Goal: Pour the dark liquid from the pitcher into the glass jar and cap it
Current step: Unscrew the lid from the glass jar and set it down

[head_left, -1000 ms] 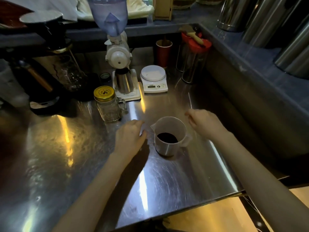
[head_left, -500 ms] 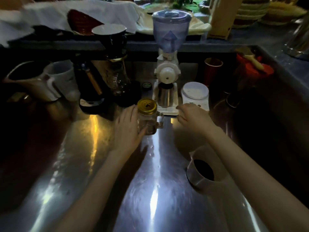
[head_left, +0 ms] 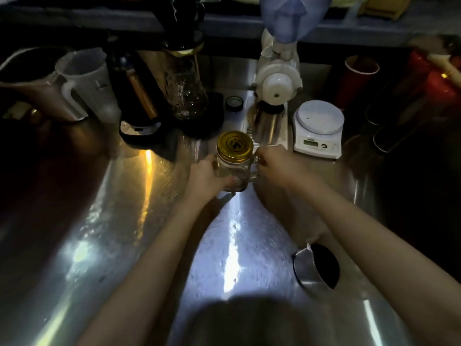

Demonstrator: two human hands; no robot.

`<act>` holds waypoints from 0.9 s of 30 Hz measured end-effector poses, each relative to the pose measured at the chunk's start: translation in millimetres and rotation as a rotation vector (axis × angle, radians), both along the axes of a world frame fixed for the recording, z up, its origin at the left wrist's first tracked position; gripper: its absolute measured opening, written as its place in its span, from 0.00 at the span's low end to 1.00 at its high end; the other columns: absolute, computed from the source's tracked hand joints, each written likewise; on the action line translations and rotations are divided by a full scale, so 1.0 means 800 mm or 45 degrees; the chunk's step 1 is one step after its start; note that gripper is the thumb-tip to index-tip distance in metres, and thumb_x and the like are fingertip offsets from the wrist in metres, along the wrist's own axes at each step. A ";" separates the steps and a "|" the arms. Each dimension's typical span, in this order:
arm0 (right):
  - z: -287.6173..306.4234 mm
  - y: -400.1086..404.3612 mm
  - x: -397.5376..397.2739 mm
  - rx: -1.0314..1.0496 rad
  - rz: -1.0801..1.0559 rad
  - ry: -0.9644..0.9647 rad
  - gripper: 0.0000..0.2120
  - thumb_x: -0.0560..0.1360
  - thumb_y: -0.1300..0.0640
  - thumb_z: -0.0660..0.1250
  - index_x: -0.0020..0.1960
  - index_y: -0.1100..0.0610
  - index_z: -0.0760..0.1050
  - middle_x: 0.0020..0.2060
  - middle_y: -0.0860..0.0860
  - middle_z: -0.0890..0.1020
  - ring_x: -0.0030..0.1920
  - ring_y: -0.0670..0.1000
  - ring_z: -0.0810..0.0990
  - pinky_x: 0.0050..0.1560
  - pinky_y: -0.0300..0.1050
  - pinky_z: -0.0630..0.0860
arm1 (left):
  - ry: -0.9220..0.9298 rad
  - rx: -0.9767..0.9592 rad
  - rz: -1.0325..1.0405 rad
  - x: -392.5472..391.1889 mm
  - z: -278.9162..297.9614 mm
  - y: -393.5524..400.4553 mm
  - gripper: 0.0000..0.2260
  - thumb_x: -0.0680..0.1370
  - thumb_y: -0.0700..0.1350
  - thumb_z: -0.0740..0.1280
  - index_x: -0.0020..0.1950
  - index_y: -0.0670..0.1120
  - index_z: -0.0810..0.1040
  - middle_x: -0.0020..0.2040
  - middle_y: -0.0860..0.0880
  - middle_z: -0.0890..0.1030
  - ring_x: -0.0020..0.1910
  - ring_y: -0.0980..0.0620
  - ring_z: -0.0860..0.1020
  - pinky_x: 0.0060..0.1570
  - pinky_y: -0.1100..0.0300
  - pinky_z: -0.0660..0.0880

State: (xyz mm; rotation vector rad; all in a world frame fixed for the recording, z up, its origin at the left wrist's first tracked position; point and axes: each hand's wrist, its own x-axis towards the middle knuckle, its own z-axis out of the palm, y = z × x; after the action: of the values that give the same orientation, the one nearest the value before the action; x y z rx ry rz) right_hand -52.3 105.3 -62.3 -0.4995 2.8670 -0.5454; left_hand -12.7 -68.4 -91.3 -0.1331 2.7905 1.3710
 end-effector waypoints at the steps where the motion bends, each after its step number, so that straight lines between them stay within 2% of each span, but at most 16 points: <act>1: -0.001 0.000 -0.001 0.004 0.004 0.010 0.05 0.75 0.60 0.62 0.46 0.62 0.74 0.44 0.62 0.78 0.43 0.59 0.77 0.37 0.46 0.68 | -0.001 0.002 0.001 -0.002 0.000 0.000 0.26 0.63 0.46 0.77 0.58 0.44 0.75 0.51 0.46 0.83 0.48 0.50 0.80 0.49 0.55 0.77; 3: -0.001 -0.001 -0.003 0.009 0.022 0.027 0.05 0.74 0.61 0.63 0.44 0.63 0.74 0.42 0.62 0.78 0.42 0.60 0.77 0.36 0.46 0.69 | 0.019 -0.014 -0.009 -0.004 0.002 -0.001 0.24 0.63 0.45 0.77 0.57 0.43 0.76 0.50 0.46 0.83 0.46 0.51 0.79 0.45 0.61 0.75; 6: 0.000 0.000 0.001 0.015 0.054 0.035 0.04 0.74 0.62 0.64 0.42 0.63 0.74 0.41 0.62 0.78 0.41 0.60 0.77 0.36 0.46 0.69 | 0.041 -0.101 -0.018 -0.001 0.006 -0.001 0.22 0.63 0.45 0.77 0.54 0.43 0.77 0.46 0.46 0.83 0.38 0.56 0.77 0.35 0.71 0.68; 12: 0.021 0.005 0.027 0.002 0.093 0.042 0.04 0.73 0.64 0.65 0.45 0.65 0.76 0.41 0.63 0.80 0.40 0.59 0.77 0.37 0.47 0.70 | 0.045 -0.170 -0.023 0.027 0.024 -0.006 0.22 0.62 0.49 0.77 0.52 0.44 0.78 0.38 0.50 0.81 0.32 0.60 0.74 0.29 0.69 0.64; 16: 0.041 0.008 0.063 -0.027 0.114 0.027 0.05 0.72 0.63 0.67 0.44 0.65 0.78 0.40 0.62 0.81 0.42 0.60 0.79 0.43 0.54 0.77 | 0.100 -0.237 -0.055 0.060 0.042 -0.011 0.21 0.61 0.49 0.78 0.50 0.45 0.79 0.33 0.57 0.76 0.31 0.63 0.71 0.25 0.73 0.65; 20: 0.052 0.011 0.099 -0.008 0.143 -0.014 0.06 0.71 0.61 0.69 0.46 0.64 0.78 0.42 0.60 0.82 0.44 0.58 0.79 0.46 0.55 0.78 | 0.113 -0.227 -0.069 0.101 0.046 -0.010 0.22 0.61 0.48 0.78 0.52 0.45 0.78 0.35 0.59 0.76 0.32 0.66 0.70 0.27 0.76 0.68; 22: 0.052 0.014 0.118 -0.010 0.149 -0.041 0.07 0.71 0.60 0.70 0.49 0.62 0.79 0.44 0.59 0.83 0.45 0.56 0.80 0.48 0.54 0.78 | 0.100 -0.206 -0.077 0.121 0.040 -0.011 0.23 0.61 0.48 0.78 0.53 0.45 0.78 0.41 0.53 0.81 0.35 0.64 0.73 0.27 0.73 0.66; 24: 0.051 0.015 0.135 -0.010 0.157 -0.067 0.08 0.71 0.60 0.70 0.49 0.61 0.80 0.44 0.57 0.83 0.45 0.55 0.81 0.48 0.54 0.79 | 0.089 -0.173 -0.086 0.138 0.034 -0.011 0.25 0.61 0.48 0.78 0.55 0.45 0.77 0.47 0.49 0.83 0.39 0.60 0.75 0.34 0.74 0.65; 27: 0.047 0.014 0.156 0.013 0.164 -0.096 0.08 0.71 0.59 0.71 0.49 0.60 0.80 0.45 0.57 0.84 0.45 0.54 0.81 0.49 0.54 0.79 | 0.069 -0.139 -0.089 0.163 0.027 -0.011 0.26 0.61 0.47 0.78 0.57 0.45 0.77 0.50 0.48 0.83 0.43 0.58 0.76 0.37 0.74 0.65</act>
State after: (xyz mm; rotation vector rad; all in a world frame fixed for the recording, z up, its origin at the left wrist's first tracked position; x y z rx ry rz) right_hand 72.8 116.4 -25.1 -0.6429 2.7414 -0.5163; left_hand 117.6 -77.0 -69.6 -0.0005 2.8846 1.2256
